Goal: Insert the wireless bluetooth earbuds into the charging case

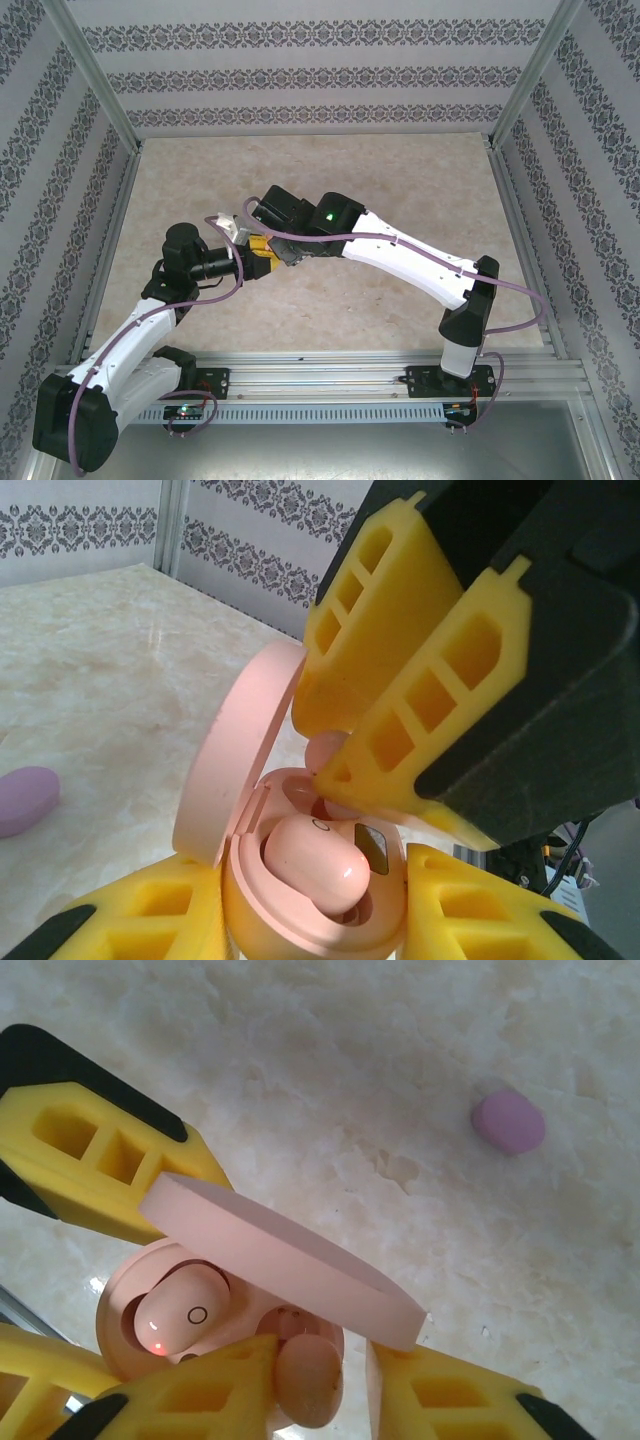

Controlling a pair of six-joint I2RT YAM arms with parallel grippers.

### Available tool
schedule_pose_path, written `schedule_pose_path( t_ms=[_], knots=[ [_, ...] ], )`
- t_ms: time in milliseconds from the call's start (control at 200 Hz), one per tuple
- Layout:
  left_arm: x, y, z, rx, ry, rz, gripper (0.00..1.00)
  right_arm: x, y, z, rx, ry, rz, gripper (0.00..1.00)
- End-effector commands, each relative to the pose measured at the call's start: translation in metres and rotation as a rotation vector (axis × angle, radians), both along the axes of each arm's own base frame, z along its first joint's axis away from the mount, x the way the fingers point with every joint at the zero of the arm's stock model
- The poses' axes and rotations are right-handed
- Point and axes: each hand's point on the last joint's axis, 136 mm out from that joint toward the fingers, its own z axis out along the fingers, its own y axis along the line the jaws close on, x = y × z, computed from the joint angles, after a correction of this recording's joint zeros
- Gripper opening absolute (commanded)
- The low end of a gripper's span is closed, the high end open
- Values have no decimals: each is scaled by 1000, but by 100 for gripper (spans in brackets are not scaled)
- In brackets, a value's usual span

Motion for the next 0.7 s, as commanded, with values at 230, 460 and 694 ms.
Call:
schedule_pose_path(
  t_ms=[230,460,694],
  knots=[
    [-6,-4,13,-14,-61,-34,29,-12,3,22,76,17,5,39],
    [-6,-5,16,-20,-64,-42,29,-15,-4,63,190,-31,-6,41],
    [-8,-7,26,-40,-81,-66,29,8,-24,87,401,-21,-112,45]
  ],
)
